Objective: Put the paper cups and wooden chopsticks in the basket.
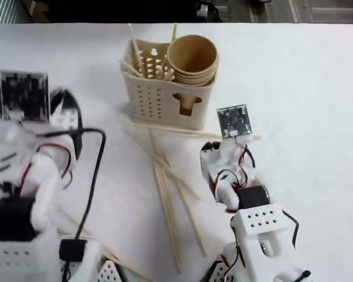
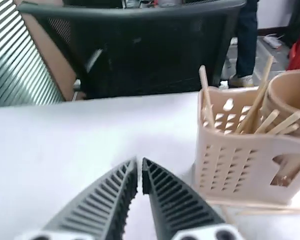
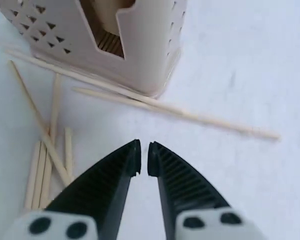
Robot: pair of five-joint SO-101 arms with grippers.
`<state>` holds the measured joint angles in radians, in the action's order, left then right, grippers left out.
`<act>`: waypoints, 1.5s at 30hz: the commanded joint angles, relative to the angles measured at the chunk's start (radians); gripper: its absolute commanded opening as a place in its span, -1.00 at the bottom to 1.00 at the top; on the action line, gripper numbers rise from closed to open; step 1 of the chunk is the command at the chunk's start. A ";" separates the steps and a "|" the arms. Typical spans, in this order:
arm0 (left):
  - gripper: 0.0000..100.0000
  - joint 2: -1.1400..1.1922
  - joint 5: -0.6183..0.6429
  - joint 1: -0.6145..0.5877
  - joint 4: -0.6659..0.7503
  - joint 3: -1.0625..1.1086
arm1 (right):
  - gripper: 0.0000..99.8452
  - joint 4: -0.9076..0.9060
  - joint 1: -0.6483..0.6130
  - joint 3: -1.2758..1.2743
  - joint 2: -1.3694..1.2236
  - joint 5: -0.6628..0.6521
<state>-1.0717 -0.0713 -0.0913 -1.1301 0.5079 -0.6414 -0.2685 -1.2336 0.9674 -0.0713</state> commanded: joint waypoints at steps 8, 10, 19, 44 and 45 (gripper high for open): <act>-0.92 -0.289 -0.003 -0.237 0.172 0.560 | -0.92 -0.410 -0.226 0.296 0.022 -0.063; -0.92 -0.315 -0.002 -0.266 0.203 0.638 | -0.92 -0.433 -0.306 0.313 0.021 -0.063; -0.92 -0.437 0.000 -0.306 0.284 0.859 | -0.86 -0.435 -0.490 0.374 -0.234 -0.055; -0.92 -0.751 -0.008 -0.317 0.247 1.023 | -0.76 -0.234 -0.507 0.535 -0.885 0.031; -0.92 -0.751 -0.008 -0.317 0.247 1.023 | -0.76 -0.232 -0.515 0.537 -0.895 0.031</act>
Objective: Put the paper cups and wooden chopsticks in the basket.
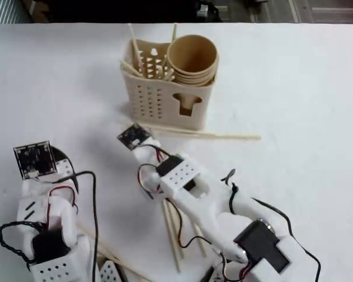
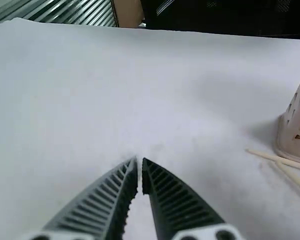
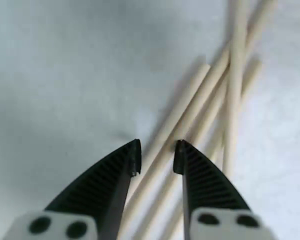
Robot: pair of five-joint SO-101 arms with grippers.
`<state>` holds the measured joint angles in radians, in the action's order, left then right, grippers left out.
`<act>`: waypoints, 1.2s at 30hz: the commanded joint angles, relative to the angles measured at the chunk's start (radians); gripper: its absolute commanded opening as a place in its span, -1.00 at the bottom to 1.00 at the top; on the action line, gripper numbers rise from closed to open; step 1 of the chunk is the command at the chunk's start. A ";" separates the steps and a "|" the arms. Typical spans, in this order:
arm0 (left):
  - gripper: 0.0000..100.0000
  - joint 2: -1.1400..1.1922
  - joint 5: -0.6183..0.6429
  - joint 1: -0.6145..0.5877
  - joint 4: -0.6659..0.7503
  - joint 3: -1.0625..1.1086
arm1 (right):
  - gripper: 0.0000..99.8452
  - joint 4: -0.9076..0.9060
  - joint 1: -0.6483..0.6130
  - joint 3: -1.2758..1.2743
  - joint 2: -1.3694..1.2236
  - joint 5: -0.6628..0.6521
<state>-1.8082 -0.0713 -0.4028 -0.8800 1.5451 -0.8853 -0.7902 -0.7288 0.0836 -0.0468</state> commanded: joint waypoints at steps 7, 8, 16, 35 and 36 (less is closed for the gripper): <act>-0.92 -0.015 -0.008 -0.005 -0.005 -0.014 | -0.76 0.004 -0.001 0.084 -0.140 0.006; -0.92 -0.015 -0.008 -0.005 -0.005 -0.014 | -0.78 -0.008 -0.001 0.098 -0.154 0.006; -0.92 -0.015 -0.008 -0.005 -0.005 -0.014 | -0.97 -0.116 -0.002 0.178 -0.203 -0.038; -0.92 -0.015 -0.008 -0.005 -0.003 -0.009 | -0.96 -0.414 -0.001 0.319 0.147 -0.058; -0.92 -0.015 -0.008 -0.005 -0.002 -0.009 | -0.94 -0.412 -0.002 0.310 0.130 -0.058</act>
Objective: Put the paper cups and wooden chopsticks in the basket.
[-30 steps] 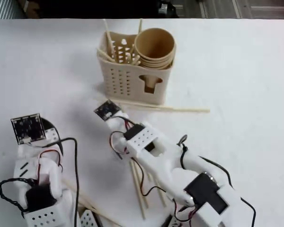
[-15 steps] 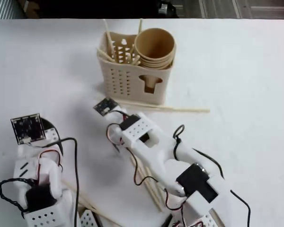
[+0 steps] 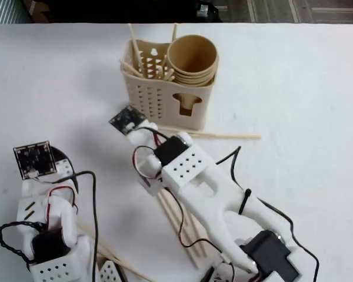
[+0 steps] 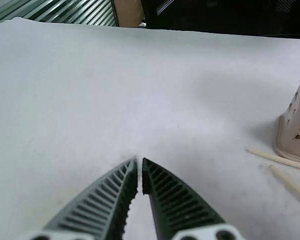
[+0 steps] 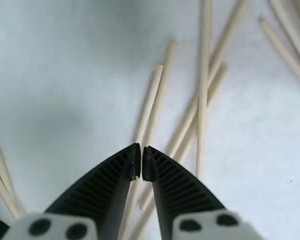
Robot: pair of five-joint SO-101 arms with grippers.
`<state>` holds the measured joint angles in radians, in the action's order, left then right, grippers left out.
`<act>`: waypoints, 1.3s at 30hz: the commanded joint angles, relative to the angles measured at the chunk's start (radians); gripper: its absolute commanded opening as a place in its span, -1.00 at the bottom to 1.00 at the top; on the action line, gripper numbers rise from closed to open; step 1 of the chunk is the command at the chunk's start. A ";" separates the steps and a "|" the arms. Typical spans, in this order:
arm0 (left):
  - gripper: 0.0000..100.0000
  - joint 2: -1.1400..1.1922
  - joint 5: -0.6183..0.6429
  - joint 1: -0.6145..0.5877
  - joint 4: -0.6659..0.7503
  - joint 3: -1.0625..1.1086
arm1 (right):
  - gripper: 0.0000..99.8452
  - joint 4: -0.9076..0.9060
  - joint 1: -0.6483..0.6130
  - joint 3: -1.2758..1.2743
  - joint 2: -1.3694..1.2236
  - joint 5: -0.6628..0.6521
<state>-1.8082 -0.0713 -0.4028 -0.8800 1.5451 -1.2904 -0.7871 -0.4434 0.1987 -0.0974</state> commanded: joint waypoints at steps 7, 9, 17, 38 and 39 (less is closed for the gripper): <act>-0.92 -0.015 -0.008 -0.005 -0.002 -0.008 | -0.68 -0.007 -0.068 -0.023 -0.168 0.000; -0.92 -0.015 -0.009 -0.005 -0.002 -0.008 | -0.68 -0.005 -0.076 -0.020 -0.225 0.000; -0.92 -0.015 -0.009 -0.005 -0.003 -0.008 | -0.68 0.074 -0.076 -0.015 -0.420 -0.008; -0.92 -0.015 -0.009 -0.005 -0.003 -0.008 | -0.96 0.025 -0.091 0.017 -0.237 -0.080; -0.92 -0.015 -0.009 -0.005 -0.003 -0.008 | -0.96 0.007 -0.091 0.017 -0.199 -0.080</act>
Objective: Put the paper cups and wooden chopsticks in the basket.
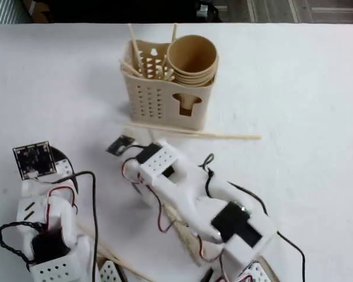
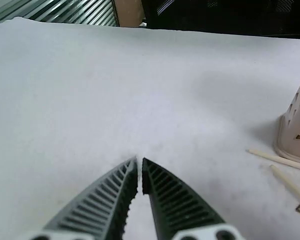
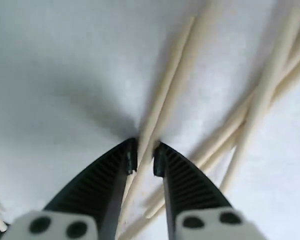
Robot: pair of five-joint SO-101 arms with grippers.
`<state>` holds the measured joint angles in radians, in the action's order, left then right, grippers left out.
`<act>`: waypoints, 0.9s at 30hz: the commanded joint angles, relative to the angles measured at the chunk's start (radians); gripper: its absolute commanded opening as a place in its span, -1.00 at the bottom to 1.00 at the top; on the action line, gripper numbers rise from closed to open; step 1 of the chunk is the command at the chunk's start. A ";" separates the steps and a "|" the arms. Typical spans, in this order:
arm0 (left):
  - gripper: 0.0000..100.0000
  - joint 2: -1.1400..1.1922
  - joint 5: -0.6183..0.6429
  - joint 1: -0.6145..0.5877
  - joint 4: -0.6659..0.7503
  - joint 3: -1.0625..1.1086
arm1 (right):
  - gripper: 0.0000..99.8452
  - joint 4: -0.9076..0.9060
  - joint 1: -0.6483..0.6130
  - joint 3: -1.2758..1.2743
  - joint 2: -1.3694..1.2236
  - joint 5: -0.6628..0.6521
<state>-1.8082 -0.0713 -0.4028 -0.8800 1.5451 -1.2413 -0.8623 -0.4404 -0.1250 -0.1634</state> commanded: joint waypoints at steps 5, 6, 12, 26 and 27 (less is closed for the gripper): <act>-0.92 -0.015 -0.009 -0.005 -0.002 -0.008 | -0.96 -0.102 -0.016 0.014 0.292 -0.041; -0.92 -0.015 -0.009 -0.005 -0.002 -0.008 | -0.96 -0.107 -0.016 0.014 0.320 -0.041; -0.92 -0.015 -0.009 -0.005 -0.002 -0.008 | -0.96 -0.116 -0.013 0.020 0.490 -0.041; -0.92 -0.015 -0.009 -0.005 0.000 -0.008 | -0.96 0.203 0.231 0.560 0.630 -0.032; -0.92 -0.015 -0.009 -0.005 0.000 -0.008 | -0.96 0.271 0.234 0.560 0.630 -0.032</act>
<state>-1.8082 -0.0713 -0.4028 -0.8800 1.5451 -1.1293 -0.6521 0.0583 0.4672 -0.1926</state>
